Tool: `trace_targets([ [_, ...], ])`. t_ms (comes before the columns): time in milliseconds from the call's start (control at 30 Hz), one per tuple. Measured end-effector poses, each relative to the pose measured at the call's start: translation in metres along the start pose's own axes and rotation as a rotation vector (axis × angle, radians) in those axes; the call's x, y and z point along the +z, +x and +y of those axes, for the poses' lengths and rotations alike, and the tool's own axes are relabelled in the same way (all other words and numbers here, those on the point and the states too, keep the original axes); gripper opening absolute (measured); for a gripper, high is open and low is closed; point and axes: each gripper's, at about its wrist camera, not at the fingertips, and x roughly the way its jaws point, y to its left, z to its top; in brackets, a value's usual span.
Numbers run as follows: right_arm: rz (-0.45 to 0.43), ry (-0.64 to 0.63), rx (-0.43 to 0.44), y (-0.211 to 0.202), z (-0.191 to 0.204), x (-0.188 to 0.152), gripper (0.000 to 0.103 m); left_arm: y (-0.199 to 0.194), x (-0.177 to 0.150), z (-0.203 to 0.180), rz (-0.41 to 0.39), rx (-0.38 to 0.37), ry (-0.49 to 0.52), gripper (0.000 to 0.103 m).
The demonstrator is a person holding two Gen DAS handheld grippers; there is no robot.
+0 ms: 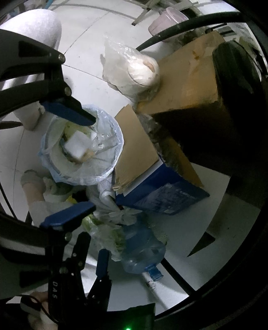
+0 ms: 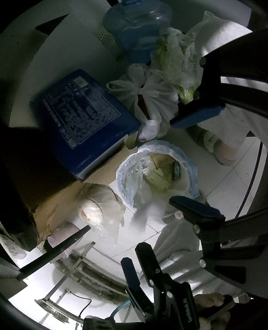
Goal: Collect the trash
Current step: 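Raise both open grippers from the bin back up to the counter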
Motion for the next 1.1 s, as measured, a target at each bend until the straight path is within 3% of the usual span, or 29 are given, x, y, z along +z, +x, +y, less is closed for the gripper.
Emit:
trace_targets([
  [1100, -0.157, -0.096, 0.015, -0.076, 0.045, -0.02, 0.066, -0.103, -0.022, -0.011, -0.186, 0.063, 0.035, 0.076],
])
